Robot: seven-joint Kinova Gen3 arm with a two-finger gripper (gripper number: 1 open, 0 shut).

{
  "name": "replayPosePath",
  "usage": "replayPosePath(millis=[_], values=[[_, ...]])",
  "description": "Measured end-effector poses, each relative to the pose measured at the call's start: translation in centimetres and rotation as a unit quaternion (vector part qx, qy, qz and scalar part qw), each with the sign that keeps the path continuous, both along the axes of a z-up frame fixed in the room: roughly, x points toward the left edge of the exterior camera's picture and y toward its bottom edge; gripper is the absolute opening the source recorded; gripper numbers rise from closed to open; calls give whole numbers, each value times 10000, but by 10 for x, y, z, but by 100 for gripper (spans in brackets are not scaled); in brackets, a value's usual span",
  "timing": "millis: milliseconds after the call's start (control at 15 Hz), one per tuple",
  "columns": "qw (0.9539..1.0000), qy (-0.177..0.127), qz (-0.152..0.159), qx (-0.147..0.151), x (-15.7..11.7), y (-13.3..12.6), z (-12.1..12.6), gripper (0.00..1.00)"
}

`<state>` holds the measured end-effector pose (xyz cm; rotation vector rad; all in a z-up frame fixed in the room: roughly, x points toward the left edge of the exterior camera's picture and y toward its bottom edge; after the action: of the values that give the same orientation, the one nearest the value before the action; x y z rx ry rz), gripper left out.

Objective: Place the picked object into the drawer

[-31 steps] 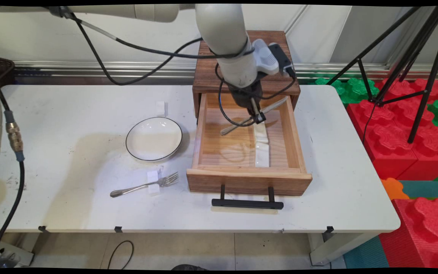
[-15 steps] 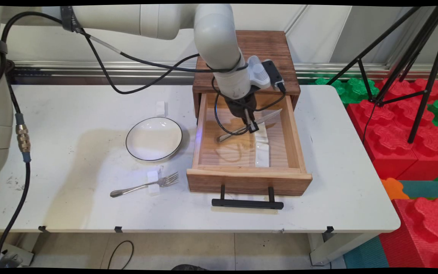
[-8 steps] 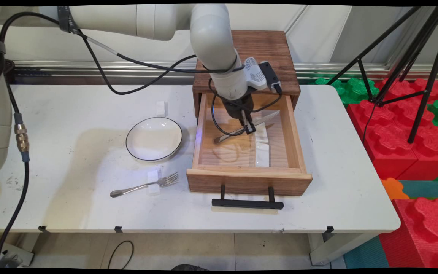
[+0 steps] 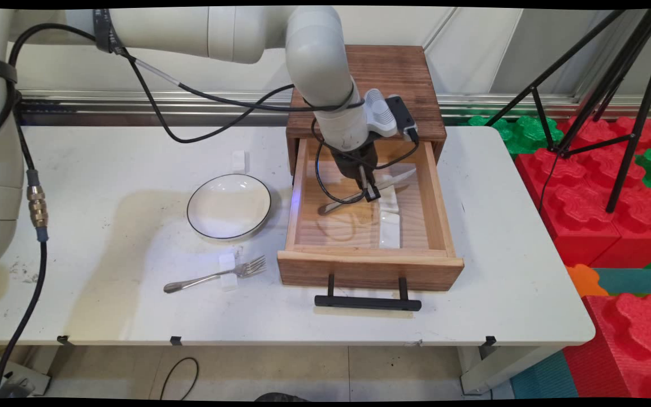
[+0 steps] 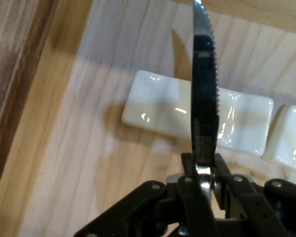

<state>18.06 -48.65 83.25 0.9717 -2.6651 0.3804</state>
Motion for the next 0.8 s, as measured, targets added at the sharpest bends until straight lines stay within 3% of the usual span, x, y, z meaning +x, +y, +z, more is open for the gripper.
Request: replayPosePath(millis=[400,467,800], values=[[10000,-29,-54,61,0,-4,-7,0],[9999,-39,-60,72,0,-5,-8,100],[9999,-65,-97,85,-1,-6,-9,100]])
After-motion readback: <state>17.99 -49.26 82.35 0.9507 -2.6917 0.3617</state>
